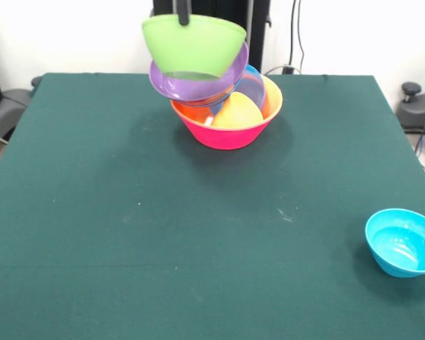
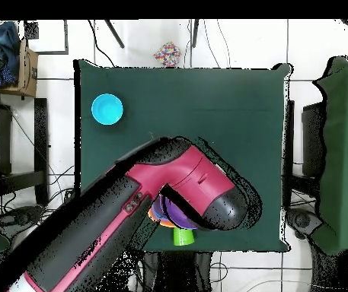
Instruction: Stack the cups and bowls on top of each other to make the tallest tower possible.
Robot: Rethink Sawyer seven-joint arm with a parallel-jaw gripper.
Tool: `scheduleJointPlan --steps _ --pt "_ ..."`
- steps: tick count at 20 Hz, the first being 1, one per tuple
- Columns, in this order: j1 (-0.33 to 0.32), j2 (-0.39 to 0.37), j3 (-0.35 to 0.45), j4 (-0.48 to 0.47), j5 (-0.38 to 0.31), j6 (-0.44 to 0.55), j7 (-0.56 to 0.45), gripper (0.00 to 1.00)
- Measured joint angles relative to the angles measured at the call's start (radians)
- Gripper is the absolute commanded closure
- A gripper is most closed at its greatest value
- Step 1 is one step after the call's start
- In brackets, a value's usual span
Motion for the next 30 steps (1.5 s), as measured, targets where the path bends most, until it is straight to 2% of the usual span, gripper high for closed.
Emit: scheduleJointPlan --steps 5,8,13,30 --pt "-0.018 0.017 -0.038 -0.016 -0.104 -0.178 0.036 1.00" --pt "-0.024 0.029 -0.062 -0.023 -0.131 -0.263 0.063 1.00" --pt "-0.028 0.036 -0.086 -0.027 -0.134 -0.305 0.092 1.00" --pt "-0.027 0.052 -0.111 -0.028 -0.132 -0.305 0.109 1.00"
